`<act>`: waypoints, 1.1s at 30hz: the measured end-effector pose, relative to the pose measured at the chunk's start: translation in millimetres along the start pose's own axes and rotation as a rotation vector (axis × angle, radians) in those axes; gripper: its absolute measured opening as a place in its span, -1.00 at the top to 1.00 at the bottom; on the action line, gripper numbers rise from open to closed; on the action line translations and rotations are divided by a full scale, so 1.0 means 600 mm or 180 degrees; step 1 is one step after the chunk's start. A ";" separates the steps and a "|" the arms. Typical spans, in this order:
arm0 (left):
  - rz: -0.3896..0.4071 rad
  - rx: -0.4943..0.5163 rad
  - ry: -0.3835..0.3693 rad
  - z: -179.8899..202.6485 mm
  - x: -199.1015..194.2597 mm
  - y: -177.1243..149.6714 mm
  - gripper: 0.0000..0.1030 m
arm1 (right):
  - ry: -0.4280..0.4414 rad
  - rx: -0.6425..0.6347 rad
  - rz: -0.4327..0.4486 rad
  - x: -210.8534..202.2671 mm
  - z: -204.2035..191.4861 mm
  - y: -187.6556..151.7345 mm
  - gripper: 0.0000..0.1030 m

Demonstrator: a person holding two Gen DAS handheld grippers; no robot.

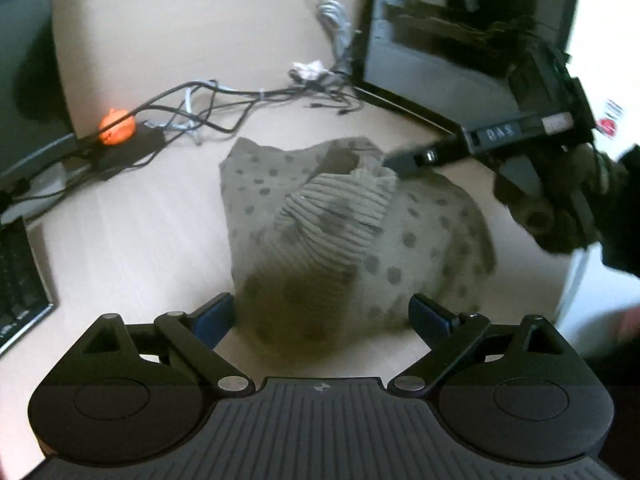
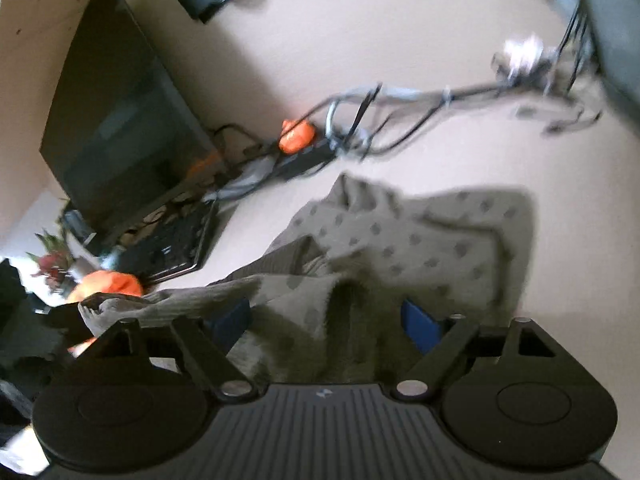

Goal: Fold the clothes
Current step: 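Grasp the bundle edge with both grippers and fold it over again, then open both grippers and release the folded bundle on the desk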

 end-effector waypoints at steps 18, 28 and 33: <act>0.0588 -0.0325 -0.0292 0.024 -0.053 0.082 0.26 | 0.0398 0.0150 0.0262 -0.111 -0.059 0.004 0.71; 0.0791 -0.0491 0.0390 -0.074 0.093 0.247 -0.04 | -0.1618 -0.0535 0.0960 -0.037 0.006 0.102 0.37; 0.1068 -0.1191 0.0318 -0.132 0.028 0.208 -0.74 | -0.1380 -0.0389 0.1219 -0.103 0.017 0.080 -0.47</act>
Point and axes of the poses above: each gripper's, at about its wrist camera, not at the fingertips, and x roughly the way its jaws point, z to its right, y to its top, the point moved 1 cm from there along x, roughly the way its jaws point, and after that the axes turned 14 degrees about -y, right-handed, at the moved point
